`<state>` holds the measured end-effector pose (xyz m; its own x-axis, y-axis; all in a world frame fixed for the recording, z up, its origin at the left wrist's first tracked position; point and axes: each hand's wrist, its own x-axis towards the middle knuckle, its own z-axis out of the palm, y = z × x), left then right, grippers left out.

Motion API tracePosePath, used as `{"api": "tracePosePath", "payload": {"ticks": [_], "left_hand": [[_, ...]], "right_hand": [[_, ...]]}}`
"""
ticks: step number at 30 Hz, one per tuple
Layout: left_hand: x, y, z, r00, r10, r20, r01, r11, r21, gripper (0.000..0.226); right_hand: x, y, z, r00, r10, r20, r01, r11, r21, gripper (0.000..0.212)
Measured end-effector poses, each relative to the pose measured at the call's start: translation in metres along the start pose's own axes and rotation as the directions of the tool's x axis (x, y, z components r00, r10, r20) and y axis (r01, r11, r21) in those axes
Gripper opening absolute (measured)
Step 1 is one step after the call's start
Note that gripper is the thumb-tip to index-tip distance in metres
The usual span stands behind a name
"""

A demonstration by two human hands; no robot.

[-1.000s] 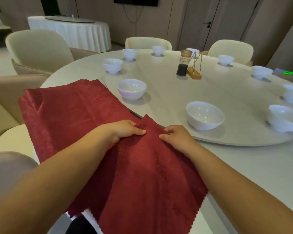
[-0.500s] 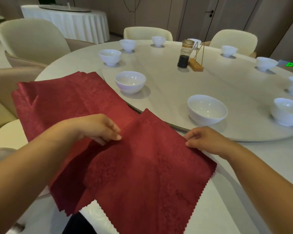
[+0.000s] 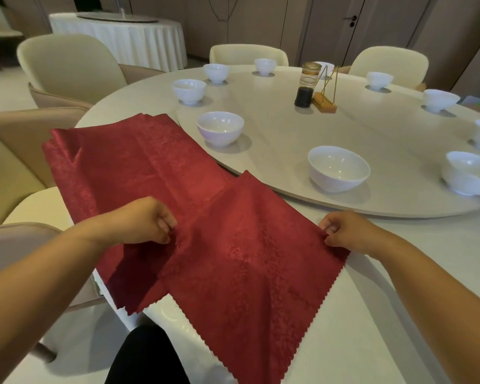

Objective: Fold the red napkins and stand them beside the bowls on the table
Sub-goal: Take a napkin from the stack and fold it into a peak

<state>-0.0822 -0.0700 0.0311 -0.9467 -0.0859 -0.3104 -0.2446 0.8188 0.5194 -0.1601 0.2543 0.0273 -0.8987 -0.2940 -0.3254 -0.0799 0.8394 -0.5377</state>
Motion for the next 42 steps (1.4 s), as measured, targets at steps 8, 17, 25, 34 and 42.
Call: {"api": "tracePosePath", "payload": {"ticks": [8,17,25,34,42], "left_hand": [[-0.002,-0.016,0.004,0.994,0.1,-0.043,-0.101,0.995,-0.024,0.019],[-0.01,-0.035,0.021,0.908,0.352,-0.228,-0.328,0.934,0.139,0.047],[-0.026,-0.045,0.043,0.61,0.697,-0.377,-0.571,0.716,0.402,0.01],[-0.029,-0.046,0.052,0.595,0.662,-0.456,-0.524,0.75,0.405,0.014],[-0.048,-0.03,0.068,0.697,0.491,-0.523,-0.553,0.832,0.044,0.056]], "right_hand": [[-0.003,0.004,0.004,0.998,-0.029,-0.05,0.029,1.0,-0.003,0.028],[-0.008,0.02,0.019,0.954,-0.176,-0.244,0.173,0.984,-0.033,0.035],[-0.014,0.043,0.033,0.699,-0.598,-0.393,0.398,0.781,-0.48,0.017],[-0.029,0.045,0.034,0.697,-0.628,-0.346,0.372,0.729,-0.574,0.027],[-0.047,0.043,0.028,0.859,-0.496,-0.126,0.482,0.867,-0.126,0.053]]}}
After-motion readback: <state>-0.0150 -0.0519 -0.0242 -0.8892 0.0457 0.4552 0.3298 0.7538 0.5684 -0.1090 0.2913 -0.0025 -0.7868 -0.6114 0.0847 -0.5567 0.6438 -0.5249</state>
